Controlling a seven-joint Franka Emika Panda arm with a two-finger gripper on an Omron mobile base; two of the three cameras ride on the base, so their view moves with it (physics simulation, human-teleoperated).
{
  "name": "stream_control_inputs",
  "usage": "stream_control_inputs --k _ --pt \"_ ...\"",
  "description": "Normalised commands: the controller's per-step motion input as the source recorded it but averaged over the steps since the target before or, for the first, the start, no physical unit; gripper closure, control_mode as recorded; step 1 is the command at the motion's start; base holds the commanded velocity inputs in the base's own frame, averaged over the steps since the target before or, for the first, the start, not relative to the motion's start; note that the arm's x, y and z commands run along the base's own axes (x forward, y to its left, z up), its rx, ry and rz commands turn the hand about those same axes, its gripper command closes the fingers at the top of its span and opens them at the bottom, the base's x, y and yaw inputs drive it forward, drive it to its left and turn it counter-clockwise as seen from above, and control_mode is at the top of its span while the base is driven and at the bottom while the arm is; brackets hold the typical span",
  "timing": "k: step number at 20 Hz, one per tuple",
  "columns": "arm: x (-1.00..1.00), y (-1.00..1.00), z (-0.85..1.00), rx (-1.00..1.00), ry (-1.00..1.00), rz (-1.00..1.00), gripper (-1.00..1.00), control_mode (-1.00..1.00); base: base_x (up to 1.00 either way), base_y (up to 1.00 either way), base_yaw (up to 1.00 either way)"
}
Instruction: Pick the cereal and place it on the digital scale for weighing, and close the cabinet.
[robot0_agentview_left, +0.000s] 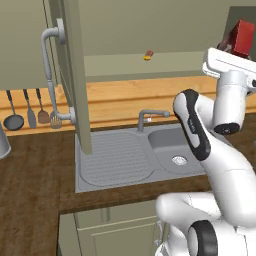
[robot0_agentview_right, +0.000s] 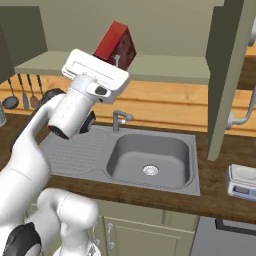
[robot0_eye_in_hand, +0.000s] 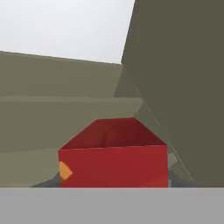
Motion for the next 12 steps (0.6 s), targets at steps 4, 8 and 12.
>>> stream_control_inputs --k 4,8,12 --pt "-1.00 0.00 0.03 -0.03 0.17 -0.21 1.00 -1.00 0.00 0.00 0.00" --pt "-0.54 0.04 -0.47 -0.04 0.46 -0.30 1.00 -1.00 0.00 0.00 0.00" --pt "-0.29 0.00 -0.35 0.00 0.49 -0.30 1.00 -1.00 0.00 0.00 0.00"
